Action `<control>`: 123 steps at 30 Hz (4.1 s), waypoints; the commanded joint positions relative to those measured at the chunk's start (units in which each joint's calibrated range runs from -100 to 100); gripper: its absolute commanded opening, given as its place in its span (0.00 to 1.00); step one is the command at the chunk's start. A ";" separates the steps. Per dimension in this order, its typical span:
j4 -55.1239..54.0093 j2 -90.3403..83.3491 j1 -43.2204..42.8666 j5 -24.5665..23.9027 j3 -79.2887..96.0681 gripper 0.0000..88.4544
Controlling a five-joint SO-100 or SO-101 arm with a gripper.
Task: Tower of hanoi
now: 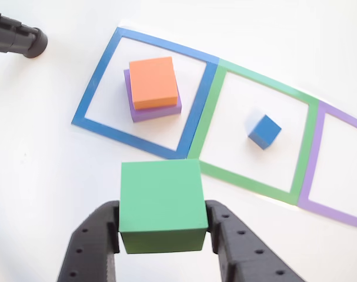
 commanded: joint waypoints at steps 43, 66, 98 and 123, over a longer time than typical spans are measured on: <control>-113.34 36.58 -2.86 0.36 50.52 0.06; -115.20 40.78 -3.43 0.36 48.89 0.06; -111.72 35.77 -2.76 0.36 46.71 0.27; -9.45 -7.18 19.67 0.36 13.07 0.01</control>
